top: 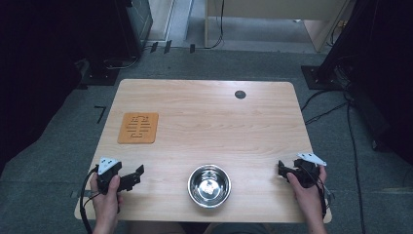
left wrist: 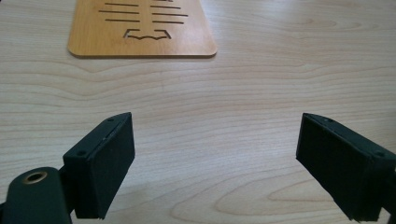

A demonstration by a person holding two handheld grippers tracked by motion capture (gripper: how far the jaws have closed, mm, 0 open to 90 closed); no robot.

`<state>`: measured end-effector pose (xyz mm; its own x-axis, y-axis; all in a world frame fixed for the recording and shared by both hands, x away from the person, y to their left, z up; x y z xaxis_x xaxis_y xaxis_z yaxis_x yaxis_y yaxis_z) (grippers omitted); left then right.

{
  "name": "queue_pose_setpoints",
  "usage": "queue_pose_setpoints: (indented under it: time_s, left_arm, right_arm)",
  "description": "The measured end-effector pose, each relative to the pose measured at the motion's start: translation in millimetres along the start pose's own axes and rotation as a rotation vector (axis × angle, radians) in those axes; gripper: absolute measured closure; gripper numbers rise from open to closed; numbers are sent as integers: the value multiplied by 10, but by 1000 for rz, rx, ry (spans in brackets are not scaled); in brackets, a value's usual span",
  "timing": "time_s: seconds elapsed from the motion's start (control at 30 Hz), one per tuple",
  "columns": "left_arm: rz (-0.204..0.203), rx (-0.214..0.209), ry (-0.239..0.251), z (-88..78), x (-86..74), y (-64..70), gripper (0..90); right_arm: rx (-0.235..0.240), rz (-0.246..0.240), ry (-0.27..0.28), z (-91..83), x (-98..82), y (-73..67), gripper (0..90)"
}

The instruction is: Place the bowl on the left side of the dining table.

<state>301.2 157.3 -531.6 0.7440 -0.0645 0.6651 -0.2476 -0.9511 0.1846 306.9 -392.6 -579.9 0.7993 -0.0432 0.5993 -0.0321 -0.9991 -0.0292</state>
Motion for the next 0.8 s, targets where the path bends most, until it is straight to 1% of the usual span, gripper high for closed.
queue_pose_setpoints:
  time_s: [0.13,0.2,0.23,0.47,0.8]
  left_arm:
    - [5,-13,-2,5,2,64,117]
    - [-5,-42,3,1,12,113,117]
    - [-3,-45,3,-3,16,130,117]
    - [10,-59,7,-13,31,240,117]
    - [30,-72,5,1,28,361,117]
  right_arm:
    - [0,0,0,0,0,0,104]
    - [0,-1,1,0,1,1,104]
    - [0,-1,0,0,0,0,104]
    - [0,-1,0,0,0,0,104]
    - [0,-1,1,0,1,0,104]
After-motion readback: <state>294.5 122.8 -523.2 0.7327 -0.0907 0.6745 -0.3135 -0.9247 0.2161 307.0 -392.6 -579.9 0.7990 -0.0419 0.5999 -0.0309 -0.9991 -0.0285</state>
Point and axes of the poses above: each handheld gripper's, and its own axes: z roughly forward along the jaws, x roughly out of its top, y roughly to its right, the point moved 8 cm from there along z, roughly forward along the jaws, and after that the axes turned 10 degrees about -y, right-handed, at the moved point
